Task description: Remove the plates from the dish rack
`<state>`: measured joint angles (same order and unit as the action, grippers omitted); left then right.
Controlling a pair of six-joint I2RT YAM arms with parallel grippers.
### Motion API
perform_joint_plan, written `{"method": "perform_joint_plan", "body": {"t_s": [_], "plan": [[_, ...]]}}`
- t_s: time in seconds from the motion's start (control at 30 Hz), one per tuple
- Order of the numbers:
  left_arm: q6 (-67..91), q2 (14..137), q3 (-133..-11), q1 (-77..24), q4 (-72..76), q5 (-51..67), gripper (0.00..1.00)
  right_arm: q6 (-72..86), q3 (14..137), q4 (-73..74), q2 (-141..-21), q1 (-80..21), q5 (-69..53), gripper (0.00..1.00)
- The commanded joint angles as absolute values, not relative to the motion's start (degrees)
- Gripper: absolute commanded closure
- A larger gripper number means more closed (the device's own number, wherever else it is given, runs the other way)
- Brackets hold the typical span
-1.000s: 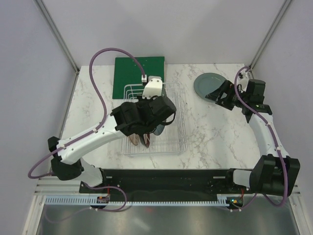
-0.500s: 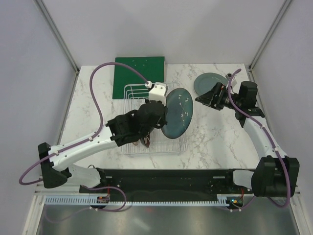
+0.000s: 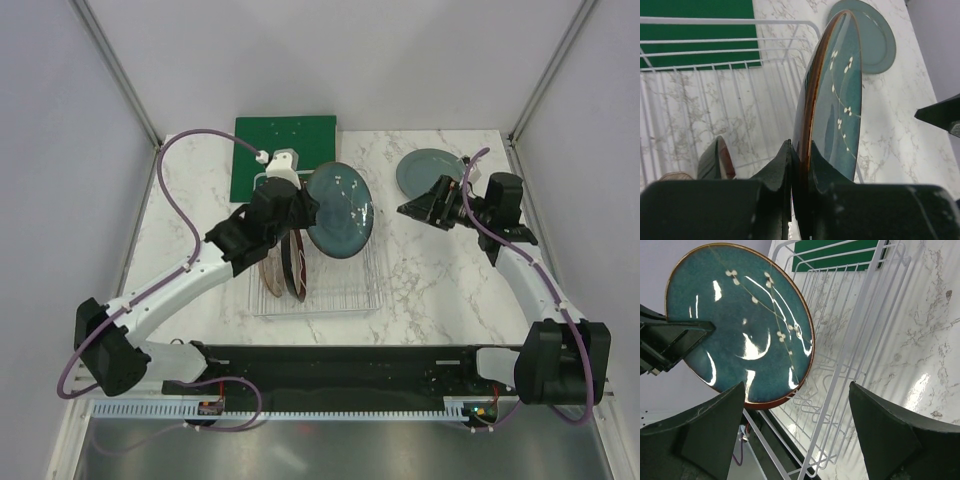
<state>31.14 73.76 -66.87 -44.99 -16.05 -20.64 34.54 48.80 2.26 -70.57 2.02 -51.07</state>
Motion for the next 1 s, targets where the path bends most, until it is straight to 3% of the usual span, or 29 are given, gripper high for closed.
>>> {"method": "perform_joint_plan", "body": {"t_s": [0.0, 0.13, 0.4, 0.63, 0.8, 0.9, 0.93, 0.97], "plan": [[39.5, 71.8, -65.6, -42.9, 4.6, -7.1, 0.98, 33.1, 47.9, -2.2, -70.2, 1.8, -52.0, 0.09], [44.6, 73.2, -62.5, -40.5, 13.6, 2.4, 0.98, 33.0, 47.1, -2.8, -70.8, 1.8, -51.9, 0.09], [49.7, 75.3, -60.9, -38.4, 21.2, 8.3, 0.98, 32.7, 46.0, -4.2, -73.0, 1.8, -52.0, 0.09], [55.2, 77.8, -58.0, -37.5, 28.0, 12.5, 0.98, 36.6, 43.9, -11.9, -73.8, 1.8, -54.9, 0.16], [57.0, 79.4, -56.9, -37.5, 30.1, 13.8, 0.98, 42.2, 41.9, -20.4, -74.9, 1.8, -57.8, 0.36], [57.0, 79.8, -56.9, -37.5, 30.3, 14.2, 0.98, 43.7, 40.9, -23.1, -75.5, 1.7, -58.3, 0.53], [57.1, 79.7, -56.9, -37.5, 30.3, 14.2, 0.98, 44.3, 40.6, -24.1, -75.6, 1.7, -58.9, 0.65], [57.0, 79.7, -56.9, -37.5, 30.2, 14.2, 0.98, 45.1, 40.3, -25.0, -75.8, 1.7, -59.4, 0.7]]}}
